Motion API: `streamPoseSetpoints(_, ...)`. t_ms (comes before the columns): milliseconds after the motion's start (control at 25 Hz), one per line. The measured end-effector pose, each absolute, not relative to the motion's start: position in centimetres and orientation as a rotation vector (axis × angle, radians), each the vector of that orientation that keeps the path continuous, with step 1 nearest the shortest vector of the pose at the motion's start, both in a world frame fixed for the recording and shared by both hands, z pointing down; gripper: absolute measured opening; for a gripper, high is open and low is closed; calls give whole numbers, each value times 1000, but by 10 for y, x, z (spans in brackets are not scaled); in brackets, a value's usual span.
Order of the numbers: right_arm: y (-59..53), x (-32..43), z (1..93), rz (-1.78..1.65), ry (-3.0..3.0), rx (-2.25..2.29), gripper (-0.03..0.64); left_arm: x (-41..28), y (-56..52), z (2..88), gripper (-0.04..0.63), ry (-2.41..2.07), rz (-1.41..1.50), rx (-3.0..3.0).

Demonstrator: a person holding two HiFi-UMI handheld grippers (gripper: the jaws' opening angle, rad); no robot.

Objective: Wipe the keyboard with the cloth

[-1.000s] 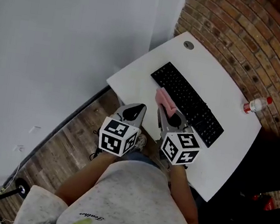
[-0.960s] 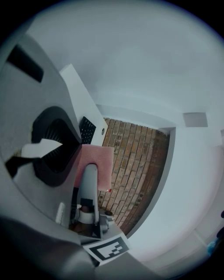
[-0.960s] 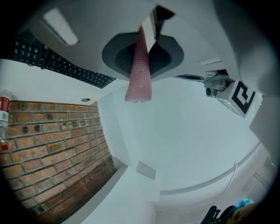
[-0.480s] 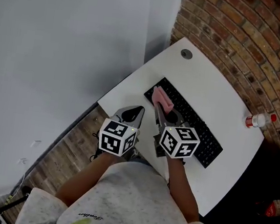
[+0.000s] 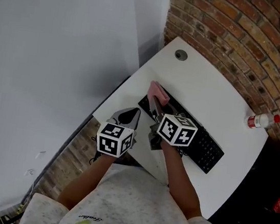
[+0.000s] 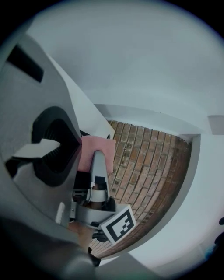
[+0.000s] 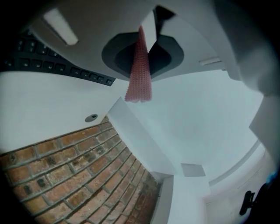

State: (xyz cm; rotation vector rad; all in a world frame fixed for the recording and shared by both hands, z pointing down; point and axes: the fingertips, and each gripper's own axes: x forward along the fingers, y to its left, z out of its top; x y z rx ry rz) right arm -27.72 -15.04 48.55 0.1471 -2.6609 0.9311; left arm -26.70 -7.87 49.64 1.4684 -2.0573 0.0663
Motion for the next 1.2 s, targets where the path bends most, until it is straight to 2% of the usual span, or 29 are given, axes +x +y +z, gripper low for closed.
streamPoseSetpoints(360, -171, -298, 510, 1226, -2533, 289, 26, -290, -93, 498, -3, -1992, 108, 1542)
streamPoseSetpoints(760, -190, -297, 523, 1191, -2468, 524, 26, -306, -115, 498, -3, -1852, 169, 1702)
streamPoseSetpoints(1200, -205, -254, 521, 1163, -2430, 765, 26, -281, -139, 496, -3, -1664, 230, 1876)
